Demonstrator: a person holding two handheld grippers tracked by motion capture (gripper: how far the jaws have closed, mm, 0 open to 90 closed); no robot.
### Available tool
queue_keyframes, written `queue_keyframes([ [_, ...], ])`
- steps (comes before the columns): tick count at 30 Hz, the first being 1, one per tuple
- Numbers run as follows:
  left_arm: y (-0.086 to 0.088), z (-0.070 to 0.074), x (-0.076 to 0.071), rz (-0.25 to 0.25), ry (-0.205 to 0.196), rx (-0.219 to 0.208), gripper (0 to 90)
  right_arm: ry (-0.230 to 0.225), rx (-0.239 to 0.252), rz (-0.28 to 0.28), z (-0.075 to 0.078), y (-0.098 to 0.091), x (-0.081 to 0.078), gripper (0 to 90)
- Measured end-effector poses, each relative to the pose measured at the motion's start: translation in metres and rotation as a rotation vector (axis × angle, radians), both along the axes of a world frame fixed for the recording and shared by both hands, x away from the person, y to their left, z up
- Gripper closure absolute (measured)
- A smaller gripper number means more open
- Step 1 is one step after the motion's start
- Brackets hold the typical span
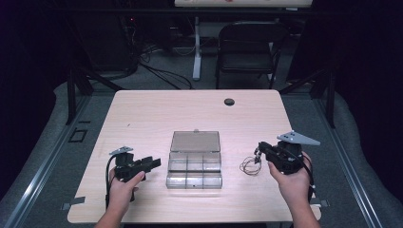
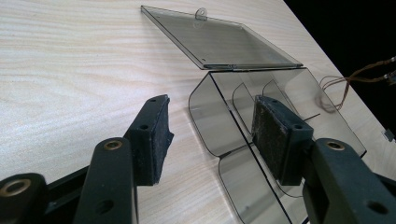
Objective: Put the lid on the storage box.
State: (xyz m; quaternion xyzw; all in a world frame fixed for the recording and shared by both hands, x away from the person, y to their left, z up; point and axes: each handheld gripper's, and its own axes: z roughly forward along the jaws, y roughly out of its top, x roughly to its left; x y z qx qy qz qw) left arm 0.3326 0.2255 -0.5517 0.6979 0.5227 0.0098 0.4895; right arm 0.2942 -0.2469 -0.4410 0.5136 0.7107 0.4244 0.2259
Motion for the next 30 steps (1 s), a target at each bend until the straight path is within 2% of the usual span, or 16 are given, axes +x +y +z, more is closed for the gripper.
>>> queue_keyframes([
  [3,0.0,0.0,0.0,0.002,-0.001,-0.001,46.9,-0.012,0.009,0.008,0.007,0.003,0.0,85.8],
  [9,0.0,0.0,0.0,0.004,0.001,-0.004,46.9,-0.029,-0.008,0.038,0.019,0.009,0.001,85.7],
  [16,0.0,0.0,0.0,0.004,0.003,-0.004,46.9,-0.042,0.004,0.057,0.027,0.015,0.002,85.7],
  [30,0.0,0.0,0.0,0.003,0.003,-0.004,46.9,-0.083,-0.018,0.104,0.049,0.03,0.003,85.7],
])
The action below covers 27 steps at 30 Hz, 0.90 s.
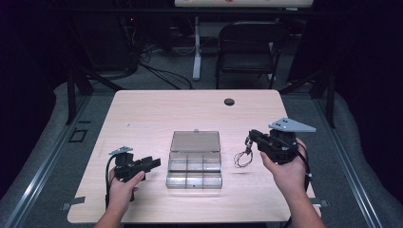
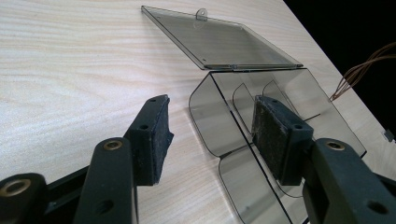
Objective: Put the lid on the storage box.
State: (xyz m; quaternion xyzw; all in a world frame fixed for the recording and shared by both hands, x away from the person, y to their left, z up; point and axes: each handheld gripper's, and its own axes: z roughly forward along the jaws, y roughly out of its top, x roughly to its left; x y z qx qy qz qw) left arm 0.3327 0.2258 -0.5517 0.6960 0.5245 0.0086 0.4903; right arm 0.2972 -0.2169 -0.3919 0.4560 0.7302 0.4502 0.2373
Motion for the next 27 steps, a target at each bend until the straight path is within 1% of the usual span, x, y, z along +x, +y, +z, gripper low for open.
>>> queue_keyframes([
  [1,0.0,0.0,0.0,0.0,0.0,0.0,46.9,-0.002,0.004,-0.001,0.001,0.001,0.0,85.7],
  [9,0.001,0.0,0.0,-0.003,-0.002,0.004,46.9,-0.03,-0.007,0.03,0.016,0.015,0.002,85.7],
  [13,0.001,0.001,0.0,0.002,-0.003,0.0,46.9,-0.046,-0.008,0.05,0.023,0.023,0.002,85.7],
  [15,0.001,0.001,0.0,0.001,-0.004,-0.001,46.9,-0.049,-0.016,0.062,0.027,0.029,0.002,85.7],
  [16,0.001,0.001,0.0,0.001,-0.004,-0.001,46.9,-0.051,-0.011,0.067,0.028,0.031,0.002,85.7],
  [18,0.001,0.001,0.0,0.001,-0.004,-0.001,46.9,-0.057,-0.019,0.079,0.03,0.036,0.002,85.7],
  [19,0.001,0.001,0.0,0.001,-0.004,0.0,46.9,-0.06,-0.011,0.087,0.031,0.039,0.002,85.7],
  [20,0.001,0.001,0.0,0.001,-0.005,-0.001,46.9,-0.062,-0.021,0.094,0.032,0.042,0.002,85.7],
  [21,0.002,0.001,0.0,0.002,-0.005,-0.001,46.9,-0.063,-0.019,0.101,0.032,0.044,0.001,85.7],
  [27,0.002,0.001,0.0,0.007,-0.006,-0.003,46.9,-0.057,-0.025,0.149,0.031,0.063,0.001,85.7],
])
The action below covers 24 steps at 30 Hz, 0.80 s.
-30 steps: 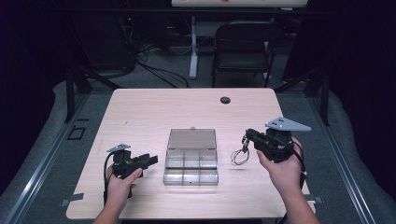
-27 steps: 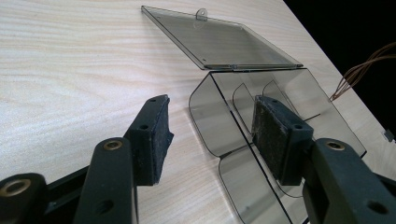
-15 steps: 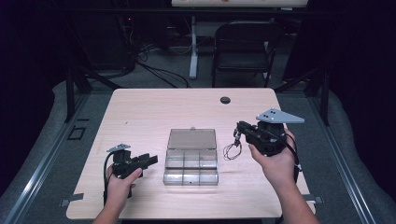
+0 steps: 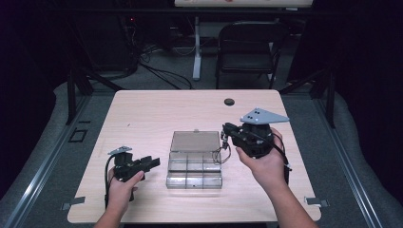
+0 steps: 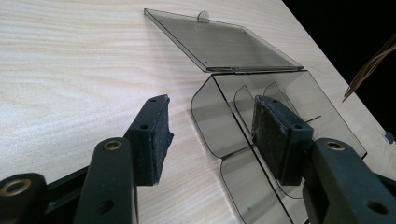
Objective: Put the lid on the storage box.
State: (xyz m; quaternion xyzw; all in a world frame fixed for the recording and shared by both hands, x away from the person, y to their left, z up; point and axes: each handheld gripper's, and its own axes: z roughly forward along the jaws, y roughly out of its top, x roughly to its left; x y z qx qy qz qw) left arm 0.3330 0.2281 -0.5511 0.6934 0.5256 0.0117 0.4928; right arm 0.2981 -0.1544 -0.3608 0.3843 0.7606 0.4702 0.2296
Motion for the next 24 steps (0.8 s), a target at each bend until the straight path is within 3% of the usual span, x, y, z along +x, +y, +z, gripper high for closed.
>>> queue_keyframes([
  [13,0.003,0.001,-0.001,0.005,-0.001,0.0,46.9,0.022,-0.006,0.09,-0.013,0.042,0.006,85.7],
  [24,0.009,0.0,-0.005,0.024,0.001,-0.006,46.9,0.037,-0.016,0.114,-0.023,0.058,0.017,85.7],
])
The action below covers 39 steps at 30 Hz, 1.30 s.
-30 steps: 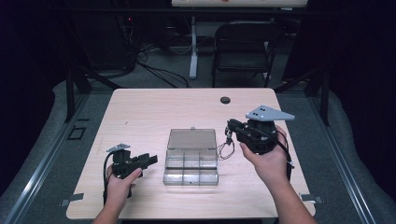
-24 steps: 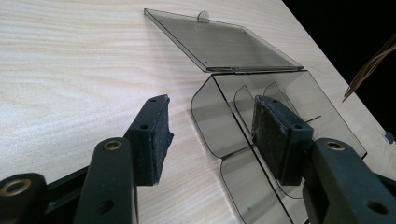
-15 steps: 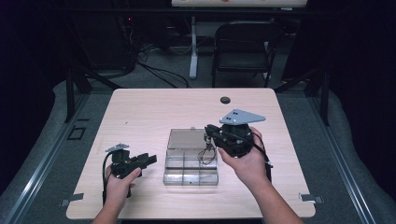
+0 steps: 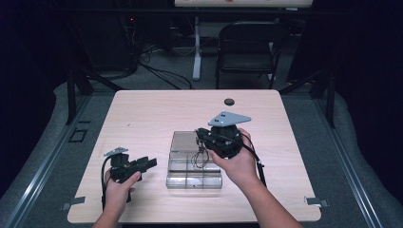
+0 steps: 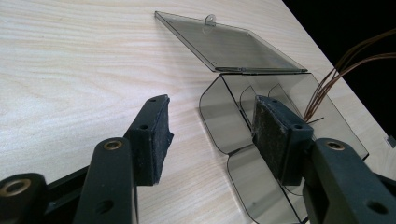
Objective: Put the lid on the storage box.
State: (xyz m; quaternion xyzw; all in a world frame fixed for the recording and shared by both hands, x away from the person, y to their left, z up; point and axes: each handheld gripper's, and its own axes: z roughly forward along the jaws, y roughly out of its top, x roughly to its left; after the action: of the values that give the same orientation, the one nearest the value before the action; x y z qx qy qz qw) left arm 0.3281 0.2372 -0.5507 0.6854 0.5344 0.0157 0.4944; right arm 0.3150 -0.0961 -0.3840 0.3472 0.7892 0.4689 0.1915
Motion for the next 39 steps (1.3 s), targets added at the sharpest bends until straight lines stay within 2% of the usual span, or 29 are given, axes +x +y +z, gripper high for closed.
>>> queue_keyframes([
  [18,0.004,-0.001,-0.003,0.014,0.0,0.003,46.9,0.033,-0.012,0.021,-0.019,0.015,0.008,85.7],
  [39,0.004,-0.001,-0.002,0.006,0.004,0.003,47.0,0.087,-0.032,0.018,-0.043,0.015,0.013,85.7],
])
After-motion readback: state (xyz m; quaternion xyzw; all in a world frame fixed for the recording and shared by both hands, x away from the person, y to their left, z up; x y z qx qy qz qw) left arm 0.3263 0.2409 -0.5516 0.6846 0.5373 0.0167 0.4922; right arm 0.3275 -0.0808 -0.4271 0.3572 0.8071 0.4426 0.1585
